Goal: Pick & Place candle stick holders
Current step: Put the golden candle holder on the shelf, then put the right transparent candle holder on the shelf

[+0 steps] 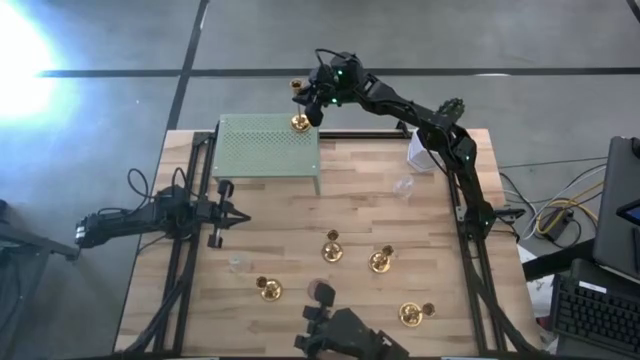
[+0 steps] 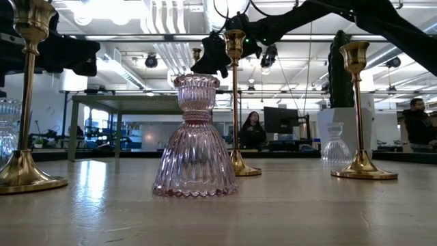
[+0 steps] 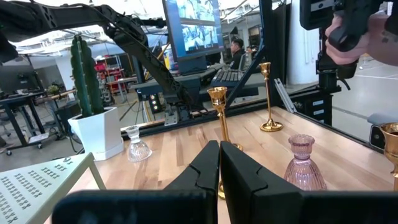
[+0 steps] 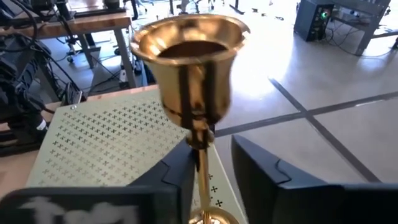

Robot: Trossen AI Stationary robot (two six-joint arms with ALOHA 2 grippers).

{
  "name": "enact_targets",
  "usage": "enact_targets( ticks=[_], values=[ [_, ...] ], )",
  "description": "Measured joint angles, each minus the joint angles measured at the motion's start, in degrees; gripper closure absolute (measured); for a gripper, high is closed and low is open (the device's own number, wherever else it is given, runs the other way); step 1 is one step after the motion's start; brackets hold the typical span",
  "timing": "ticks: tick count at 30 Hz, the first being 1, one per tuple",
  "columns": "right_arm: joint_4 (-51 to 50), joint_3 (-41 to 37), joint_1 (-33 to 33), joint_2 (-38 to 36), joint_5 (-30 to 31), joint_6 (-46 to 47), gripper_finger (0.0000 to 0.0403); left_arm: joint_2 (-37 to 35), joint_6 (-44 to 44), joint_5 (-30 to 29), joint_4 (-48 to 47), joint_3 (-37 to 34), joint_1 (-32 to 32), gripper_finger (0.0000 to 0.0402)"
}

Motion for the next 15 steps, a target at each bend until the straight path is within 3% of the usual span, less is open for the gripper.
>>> enact_targets(
  ticks=[10, 15],
  values=[
    [-0.5, 0.0, 0.0, -0.1, 0.0, 1.3, 0.0165, 0.0, 0.0, 0.0, 0.0, 0.0, 0.0, 0.0383],
    [-6.2, 0.1, -0.3, -1.2, 0.1, -1.3, 0.012, 0.0, 0.0, 0.0, 0.0, 0.0, 0.0, 0.0383]
  ],
)
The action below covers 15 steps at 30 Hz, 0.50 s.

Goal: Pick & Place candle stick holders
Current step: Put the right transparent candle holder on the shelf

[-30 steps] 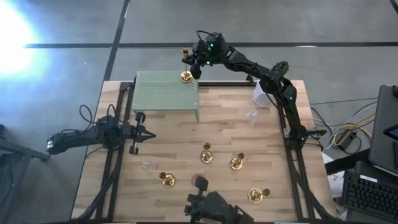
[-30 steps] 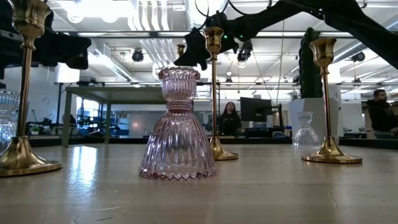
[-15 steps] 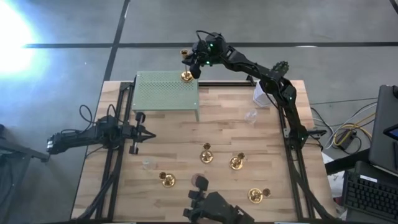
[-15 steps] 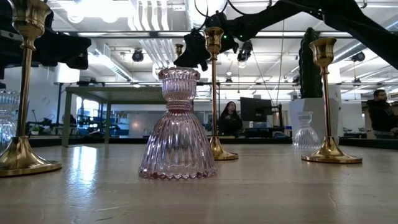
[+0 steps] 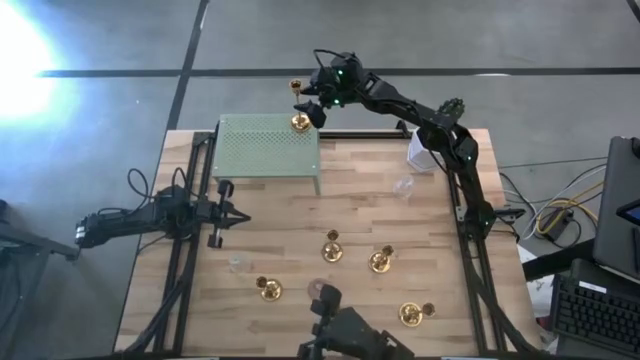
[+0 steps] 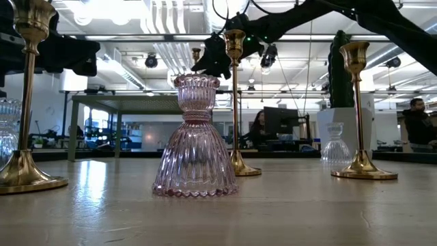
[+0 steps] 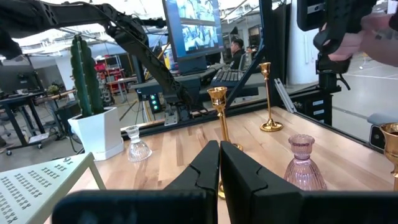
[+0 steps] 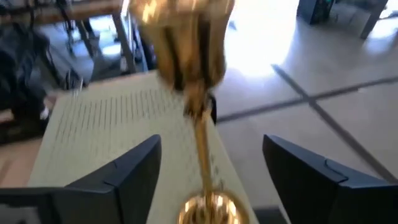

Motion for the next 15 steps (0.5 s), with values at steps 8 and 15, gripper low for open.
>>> enact_targets(
  ticks=[8, 15],
  values=[
    [-17.5, 0.0, -0.8, -5.4, 1.4, -4.3, 0.01, 0.0, 0.0, 0.0, 0.0, 0.0, 0.0, 0.0383],
    [-34.6, 0.0, -0.3, -12.2, 4.6, -5.9, 0.0122, 0.0, 0.0, 0.0, 0.0, 0.0, 0.0, 0.0383]
  ],
)
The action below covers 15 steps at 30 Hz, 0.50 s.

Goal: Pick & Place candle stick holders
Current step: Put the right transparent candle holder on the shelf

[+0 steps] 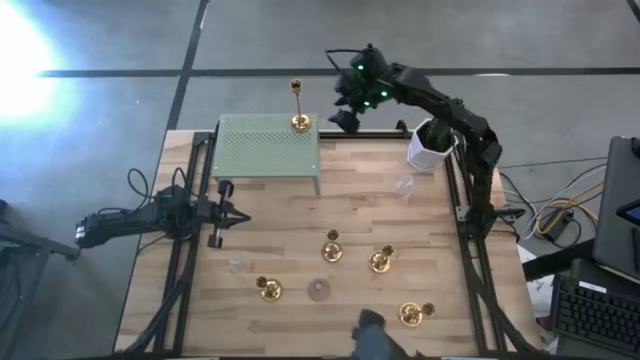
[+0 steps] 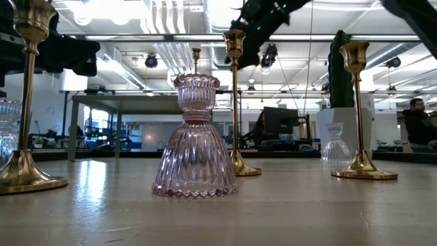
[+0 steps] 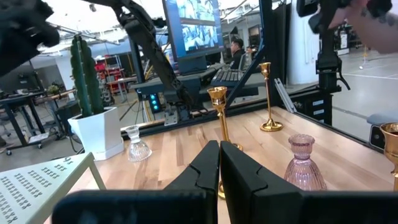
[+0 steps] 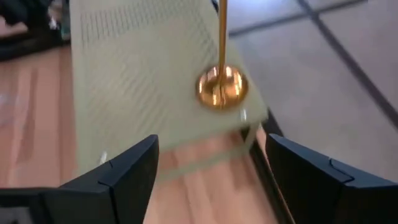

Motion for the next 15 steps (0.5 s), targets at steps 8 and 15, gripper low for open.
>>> enact_targets(
  ticks=[8, 15],
  values=[
    [-13.5, -4.1, 4.3, -10.3, 0.1, 2.5, 0.0164, 0.0, 0.0, 0.0, 0.0, 0.0, 0.0, 0.0383],
    [-14.2, -16.6, 11.3, -23.6, 0.2, 10.3, 0.019, 0.0, 0.0, 0.0, 0.0, 0.0, 0.0, 0.0383]
  ],
)
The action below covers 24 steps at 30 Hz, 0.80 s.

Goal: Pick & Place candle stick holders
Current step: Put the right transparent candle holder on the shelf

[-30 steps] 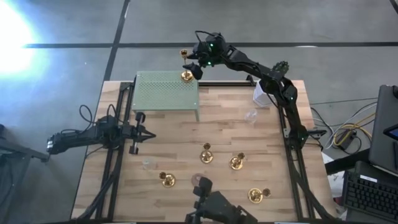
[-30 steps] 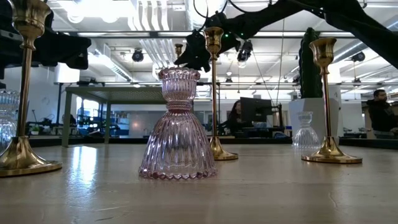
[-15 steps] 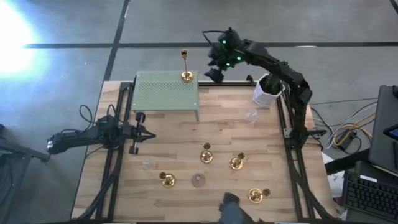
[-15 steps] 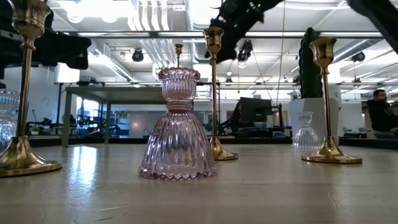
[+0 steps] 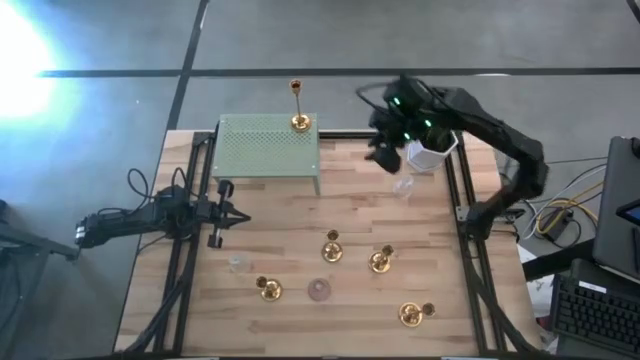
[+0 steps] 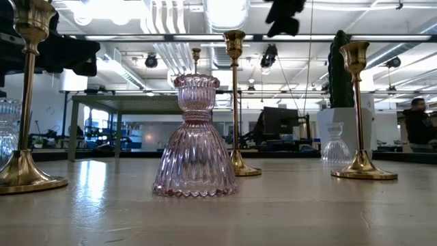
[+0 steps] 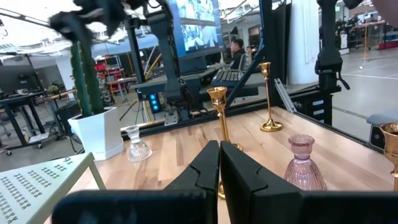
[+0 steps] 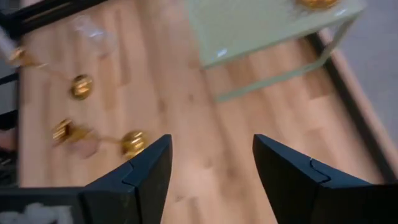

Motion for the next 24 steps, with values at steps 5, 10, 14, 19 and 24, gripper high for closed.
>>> enact_targets(
  ticks=[5, 10, 14, 19, 24],
  values=[
    [5.0, -11.8, 7.1, -9.7, 5.7, 7.7, 0.0199, 0.0, 0.0, 0.0, 0.0, 0.0, 0.0, 0.0383],
    [10.3, -22.6, 13.7, -17.4, 15.2, 15.2, 0.02, 0.0, 0.0, 0.0, 0.0, 0.0, 0.0, 0.0383],
    [12.3, -31.1, 17.2, -21.1, 27.5, 23.6, 0.02, 0.0, 0.0, 0.0, 0.0, 0.0, 0.0, 0.0383],
    [12.3, -41.1, 17.9, -22.8, 30.1, 32.5, 0.02, 0.0, 0.0, 0.0, 0.0, 0.0, 0.0, 0.0383],
    [12.3, -49.1, 18.1, -22.8, 35.8, 45.2, 0.02, 0.0, 0.0, 0.0, 0.0, 0.0, 0.0, 0.0383]
  ],
)
